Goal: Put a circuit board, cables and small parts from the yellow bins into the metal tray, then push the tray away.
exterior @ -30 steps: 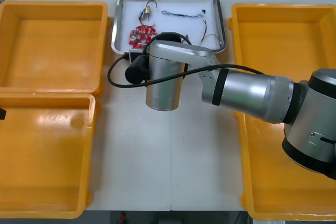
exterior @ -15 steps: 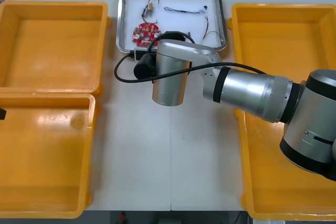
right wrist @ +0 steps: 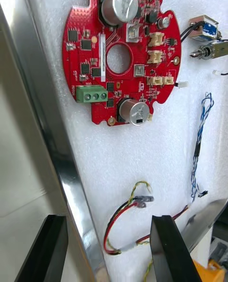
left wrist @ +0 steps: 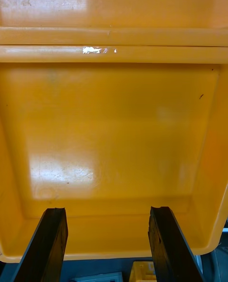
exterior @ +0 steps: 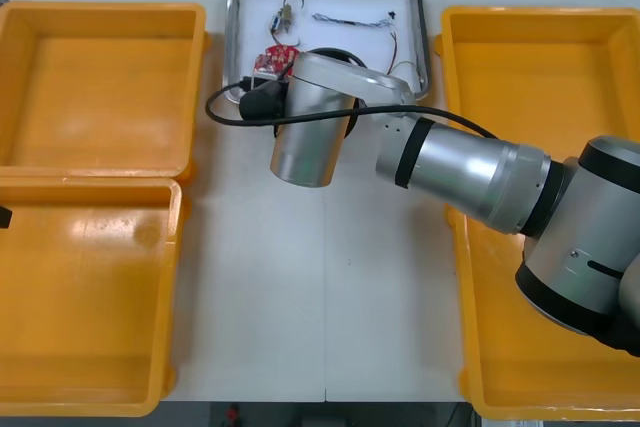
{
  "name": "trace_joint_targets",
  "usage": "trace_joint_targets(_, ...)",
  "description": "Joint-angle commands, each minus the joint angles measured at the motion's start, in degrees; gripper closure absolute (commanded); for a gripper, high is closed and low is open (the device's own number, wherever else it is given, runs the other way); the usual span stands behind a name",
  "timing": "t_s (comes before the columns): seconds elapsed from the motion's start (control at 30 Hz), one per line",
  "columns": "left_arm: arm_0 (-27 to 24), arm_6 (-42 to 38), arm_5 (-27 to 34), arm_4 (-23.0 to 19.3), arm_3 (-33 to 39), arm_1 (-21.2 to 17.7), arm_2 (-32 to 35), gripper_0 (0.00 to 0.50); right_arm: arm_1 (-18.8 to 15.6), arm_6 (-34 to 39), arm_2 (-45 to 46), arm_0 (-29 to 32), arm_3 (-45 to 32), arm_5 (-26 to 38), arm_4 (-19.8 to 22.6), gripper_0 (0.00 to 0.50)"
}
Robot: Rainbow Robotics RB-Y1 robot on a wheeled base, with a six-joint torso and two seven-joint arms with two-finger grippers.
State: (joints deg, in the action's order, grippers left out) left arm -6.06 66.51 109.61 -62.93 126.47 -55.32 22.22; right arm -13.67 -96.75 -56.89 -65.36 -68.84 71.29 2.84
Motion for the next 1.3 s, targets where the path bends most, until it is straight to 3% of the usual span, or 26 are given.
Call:
trace_joint_targets(0.03,1.0,4.0,0.4,-0.4,1.5,-2.5,1.6,0.0,1.8,-0.5,5.4,3.7,-8.5,5.7,0.3,0.0)
trace_joint_targets(0.33,1.0,4.0,0.4,-0.4,1.5,-2.5,1.6,0.0,1.8,0.2,11.2,11.4,-24.7,22.4,0.3,0.0)
trace_joint_targets(0.63,1.0,4.0,0.4,-0.4,1.5,-2.5,1.6,0.0,1.5,0.9,23.4,22.3,-44.2,38.3,1.3,0.0)
trace_joint_targets(0.9,1.0,4.0,0.4,-0.4,1.5,-2.5,1.6,0.0,-2.2,2.1,33.6,32.3,-60.2,38.7,3.8,0.0)
trace_joint_targets(1.0,1.0,4.0,0.4,-0.4,1.5,-2.5,1.6,0.0,-4.8,3.5,37.3,34.9,-64.3,38.7,6.7,0.0)
trace_joint_targets(1.3,1.0,4.0,0.4,-0.4,1.5,-2.5,1.6,0.0,-13.8,16.9,47.4,44.0,-70.6,38.7,17.1,0.0)
